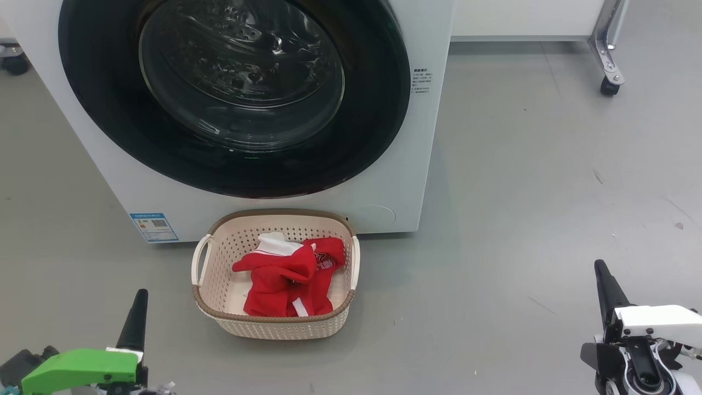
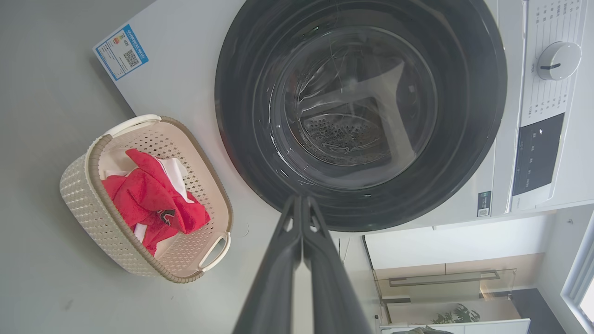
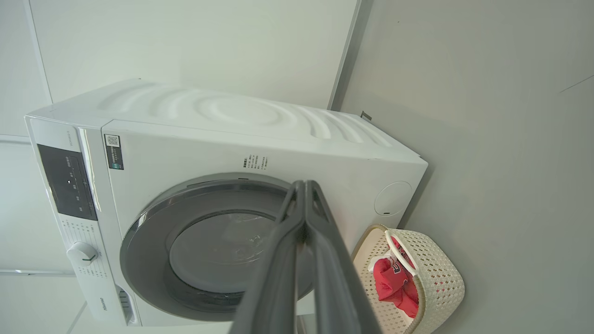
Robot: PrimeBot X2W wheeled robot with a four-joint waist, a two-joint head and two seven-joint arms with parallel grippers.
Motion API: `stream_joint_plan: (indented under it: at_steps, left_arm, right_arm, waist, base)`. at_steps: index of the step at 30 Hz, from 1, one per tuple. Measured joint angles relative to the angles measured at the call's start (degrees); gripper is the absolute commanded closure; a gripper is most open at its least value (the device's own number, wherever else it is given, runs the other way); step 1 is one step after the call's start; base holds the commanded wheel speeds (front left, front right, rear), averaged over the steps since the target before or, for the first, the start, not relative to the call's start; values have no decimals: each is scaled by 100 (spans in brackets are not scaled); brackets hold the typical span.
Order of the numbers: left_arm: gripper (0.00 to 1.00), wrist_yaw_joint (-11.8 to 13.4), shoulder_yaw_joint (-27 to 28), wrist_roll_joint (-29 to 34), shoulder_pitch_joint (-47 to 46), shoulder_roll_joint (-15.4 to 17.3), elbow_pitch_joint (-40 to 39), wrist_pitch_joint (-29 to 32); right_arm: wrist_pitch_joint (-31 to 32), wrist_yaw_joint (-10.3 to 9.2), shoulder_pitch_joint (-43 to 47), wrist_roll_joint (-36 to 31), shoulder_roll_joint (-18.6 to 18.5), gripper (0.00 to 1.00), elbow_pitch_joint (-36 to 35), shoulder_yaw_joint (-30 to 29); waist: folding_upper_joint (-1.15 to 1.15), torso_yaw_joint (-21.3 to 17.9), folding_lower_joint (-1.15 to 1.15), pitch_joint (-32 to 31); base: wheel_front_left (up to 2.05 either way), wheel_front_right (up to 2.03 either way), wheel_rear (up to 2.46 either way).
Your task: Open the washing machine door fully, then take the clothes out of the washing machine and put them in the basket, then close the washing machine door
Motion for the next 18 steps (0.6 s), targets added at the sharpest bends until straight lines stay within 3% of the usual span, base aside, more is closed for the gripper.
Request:
stream_joint_plan:
  at_steps: [11, 18]
  left_arm:
    - [100, -108, 129, -725, -133, 11, 143, 105]
    - [100, -130, 136, -826, -144, 13, 186, 107]
  right_arm:
    - [144, 67, -117, 703, -20, 100, 93, -111]
    - [157, 68, -140, 731, -21, 100, 118, -123]
  waist:
    - [0, 17, 0, -22]
    - [0, 17, 0, -23]
  base:
    - [0, 0, 0]
    - [0, 0, 0]
